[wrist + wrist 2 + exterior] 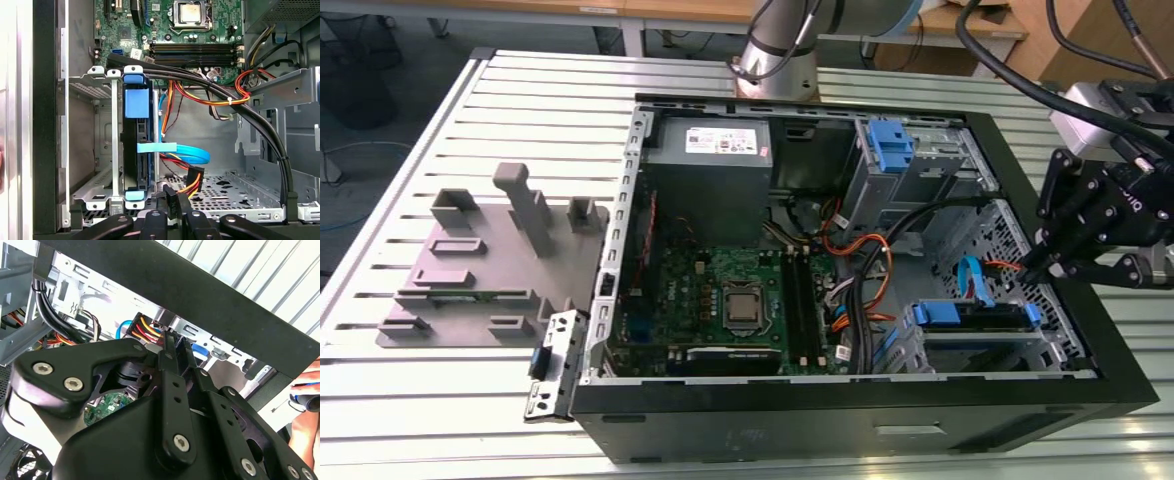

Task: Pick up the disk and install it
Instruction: 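Insert the second disk wire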

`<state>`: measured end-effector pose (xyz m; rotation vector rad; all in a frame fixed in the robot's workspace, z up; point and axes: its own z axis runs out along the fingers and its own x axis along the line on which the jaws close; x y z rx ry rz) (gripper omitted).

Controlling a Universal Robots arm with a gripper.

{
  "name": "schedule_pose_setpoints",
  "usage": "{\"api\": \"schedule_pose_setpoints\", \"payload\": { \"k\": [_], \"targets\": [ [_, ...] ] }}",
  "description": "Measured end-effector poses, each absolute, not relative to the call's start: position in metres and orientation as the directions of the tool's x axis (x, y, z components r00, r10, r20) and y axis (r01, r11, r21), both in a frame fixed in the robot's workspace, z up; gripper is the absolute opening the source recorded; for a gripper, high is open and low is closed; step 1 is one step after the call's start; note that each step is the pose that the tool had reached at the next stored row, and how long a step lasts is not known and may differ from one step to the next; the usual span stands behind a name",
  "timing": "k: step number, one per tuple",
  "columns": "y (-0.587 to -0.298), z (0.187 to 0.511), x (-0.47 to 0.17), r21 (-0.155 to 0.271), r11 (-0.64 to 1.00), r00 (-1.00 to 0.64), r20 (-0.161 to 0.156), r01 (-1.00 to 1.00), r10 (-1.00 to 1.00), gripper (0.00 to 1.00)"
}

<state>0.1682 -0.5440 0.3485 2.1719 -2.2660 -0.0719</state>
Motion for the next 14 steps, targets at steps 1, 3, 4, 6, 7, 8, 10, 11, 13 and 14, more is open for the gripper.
{"api": "schedule_pose_setpoints", "payload": {
  "k": [1, 3, 4, 6, 7, 8, 10, 11, 13, 14],
  "targets": [
    [-0.544, 0.349, 0.168, 0.034, 0.042, -0.043, -0.03, -0.999, -0.999, 0.22],
    [-0.544, 0.349, 0.168, 0.034, 0.042, -0.043, -0.03, -0.999, -0.999, 0.16],
    [-0.544, 0.349, 0.168, 0.034, 0.042, -0.043, -0.03, -0.999, -0.999, 0.16],
    [-0.544, 0.348, 0.168, 0.034, 0.042, -0.043, -0.03, -0.999, -0.999, 0.16],
    [-0.544, 0.349, 0.168, 0.034, 0.042, -0.043, -0.03, -0.999, -0.999, 0.16],
    [-0.544, 0.348, 0.168, 0.034, 0.042, -0.043, -0.03, -0.999, -0.999, 0.16],
    [-0.544, 0.349, 0.165, 0.034, 0.042, -0.043, -0.03, -0.999, -0.999, 0.16],
    [-0.544, 0.349, 0.162, 0.034, 0.042, -0.043, -0.03, -0.999, -0.999, 0.16],
    [-0.544, 0.348, 0.159, 0.034, 0.042, -0.043, -0.03, -0.999, -0.999, 0.16],
    [-0.545, 0.348, 0.158, 0.034, 0.042, -0.043, -0.03, -0.999, -0.999, 0.16]
  ]
}}
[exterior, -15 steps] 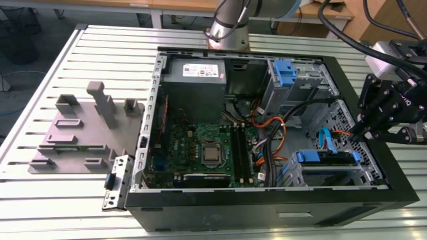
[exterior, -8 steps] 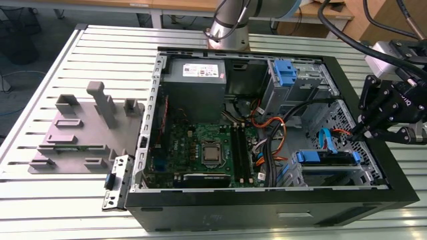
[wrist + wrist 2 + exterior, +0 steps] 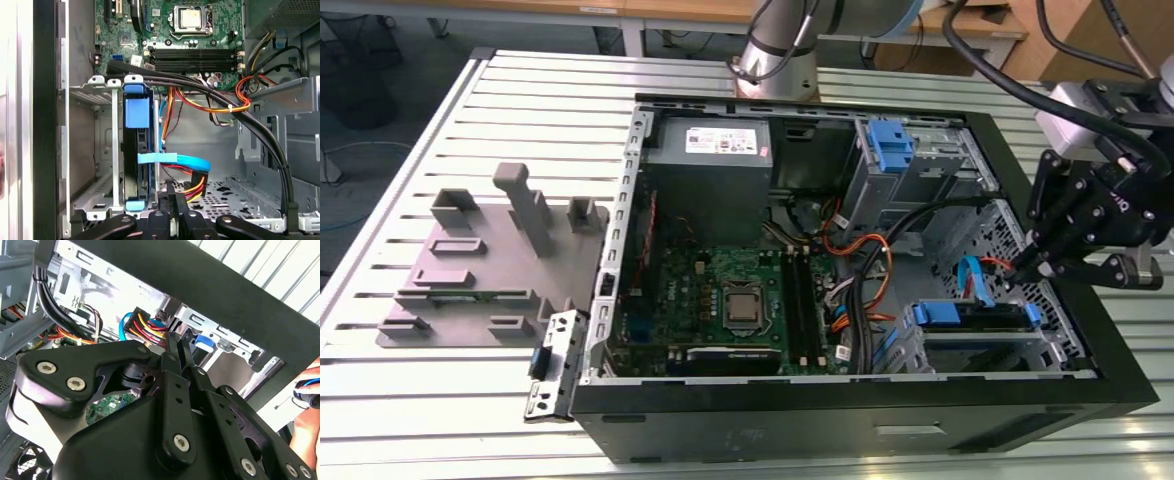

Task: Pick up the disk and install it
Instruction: 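Insert the second disk wire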

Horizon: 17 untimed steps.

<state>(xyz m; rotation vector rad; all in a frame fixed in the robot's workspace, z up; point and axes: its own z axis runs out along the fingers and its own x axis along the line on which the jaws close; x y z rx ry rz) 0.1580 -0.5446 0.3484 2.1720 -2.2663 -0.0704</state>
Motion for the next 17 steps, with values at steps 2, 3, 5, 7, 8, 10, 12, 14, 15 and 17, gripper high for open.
{"api": "schedule_pose_setpoints", "payload": {
  "k": [2, 3, 5, 7, 8, 10, 12, 14, 15, 17],
  "targets": [
    [-0.546, 0.348, 0.156, 0.033, 0.042, -0.043, -0.03, -0.999, -0.999, 0.16],
    [-0.547, 0.348, 0.155, 0.033, 0.041, -0.042, -0.03, -0.999, -0.999, 0.16],
    [-0.549, 0.348, 0.154, 0.033, 0.041, -0.042, -0.03, -0.999, -0.999, 0.16],
    [-0.551, 0.348, 0.154, 0.033, 0.041, -0.042, -0.03, -0.999, -0.999, 0.16],
    [-0.552, 0.347, 0.154, 0.033, 0.041, -0.042, -0.03, -0.999, -0.999, 0.16],
    [-0.555, 0.347, 0.154, 0.033, 0.041, -0.042, -0.03, -0.999, -0.999, 0.16],
    [-0.558, 0.346, 0.154, 0.033, 0.041, -0.042, -0.03, -0.999, -0.999, 0.16],
    [-0.561, 0.345, 0.154, 0.033, 0.041, -0.042, -0.03, -0.999, -0.999, 0.16],
    [-0.562, 0.345, 0.154, 0.033, 0.041, -0.042, -0.03, -0.999, -0.999, 0.16],
    [-0.565, 0.344, 0.154, 0.033, 0.041, -0.042, -0.029, -0.999, -0.999, 0.16]
  ]
}}
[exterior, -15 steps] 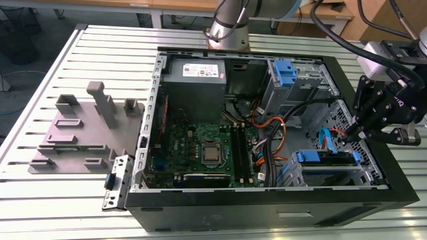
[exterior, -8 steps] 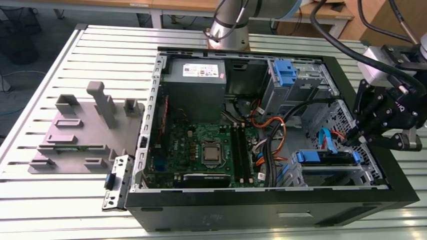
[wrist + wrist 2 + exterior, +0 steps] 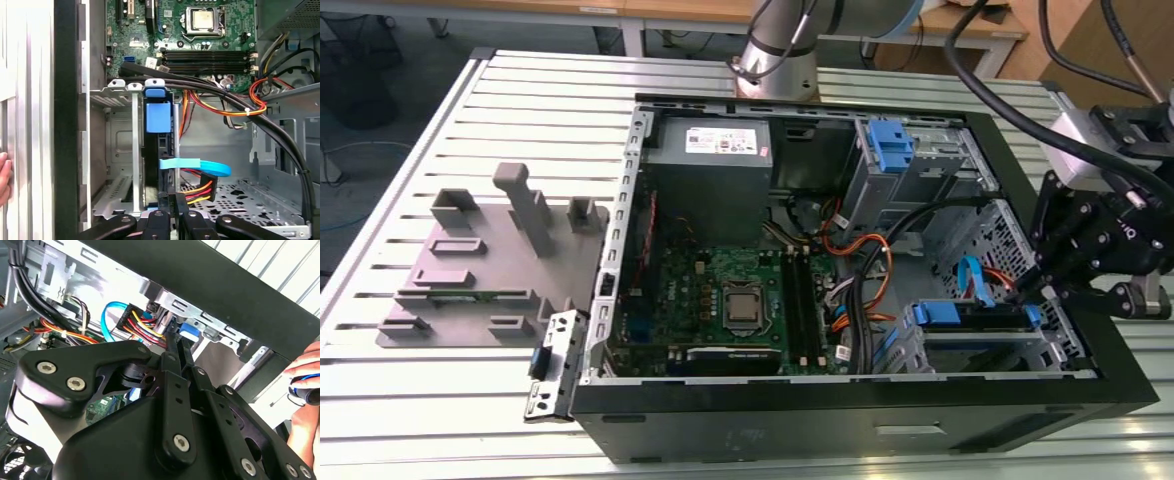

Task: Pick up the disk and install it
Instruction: 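Insert the second disk wire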

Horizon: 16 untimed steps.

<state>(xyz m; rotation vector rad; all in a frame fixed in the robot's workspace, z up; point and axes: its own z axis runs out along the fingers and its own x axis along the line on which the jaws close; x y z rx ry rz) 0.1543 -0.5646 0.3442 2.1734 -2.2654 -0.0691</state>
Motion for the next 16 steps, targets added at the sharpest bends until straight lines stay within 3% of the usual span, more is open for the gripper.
{"api": "schedule_pose_setpoints", "payload": {
  "k": [16],
  "targets": [
    [-0.5679, 0.3383, 0.1526, 0.033, 0.041, -0.042, -0.029, -0.999, -0.999, 0.16]
  ]
}}
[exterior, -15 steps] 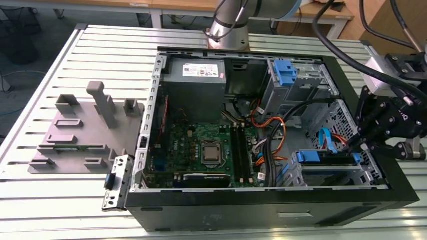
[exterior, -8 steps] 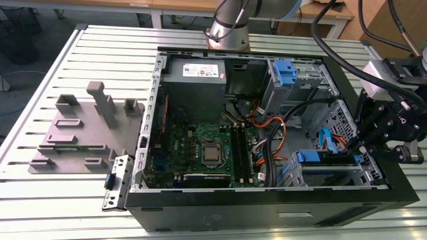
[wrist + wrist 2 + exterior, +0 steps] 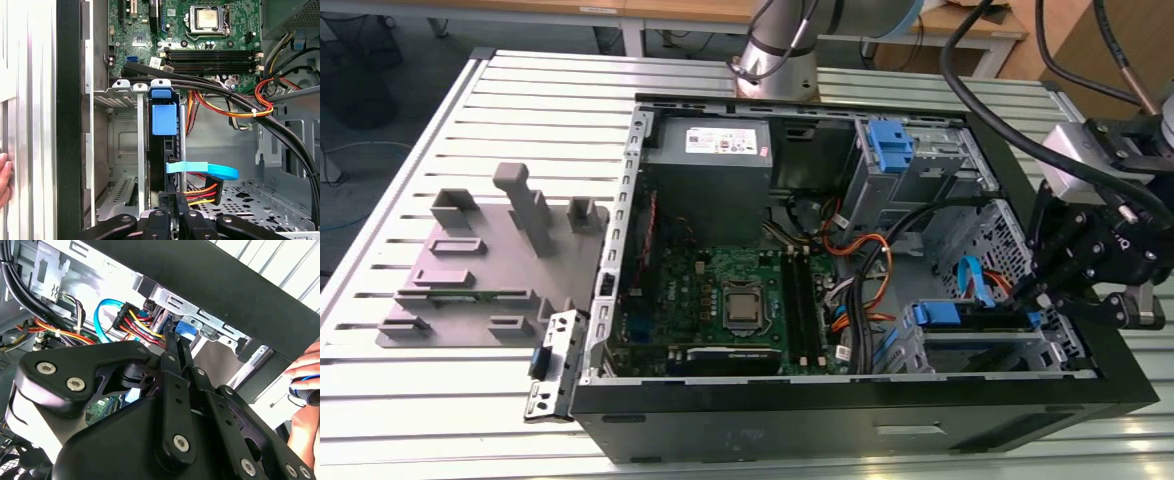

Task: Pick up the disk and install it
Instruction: 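Insert the second disk wire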

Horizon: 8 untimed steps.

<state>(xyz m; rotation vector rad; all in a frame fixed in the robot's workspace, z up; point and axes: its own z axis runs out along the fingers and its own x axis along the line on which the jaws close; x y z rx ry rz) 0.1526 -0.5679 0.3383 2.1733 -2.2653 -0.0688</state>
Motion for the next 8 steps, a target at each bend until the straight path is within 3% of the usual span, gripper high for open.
{"api": "schedule_pose_setpoints", "payload": {
  "k": [3, 6, 8],
  "targets": [
    [-0.5679, 0.338, 0.1526, 0.033, 0.041, -0.042, -0.03, -0.999, -0.999, 0.18],
    [-0.5679, 0.3381, 0.1526, 0.033, 0.041, -0.042, -0.029, -0.999, -0.999, 0.3],
    [-0.5679, 0.3381, 0.1526, 0.033, 0.041, -0.042, -0.029, -0.999, -0.999, 0.3]
  ]
}}
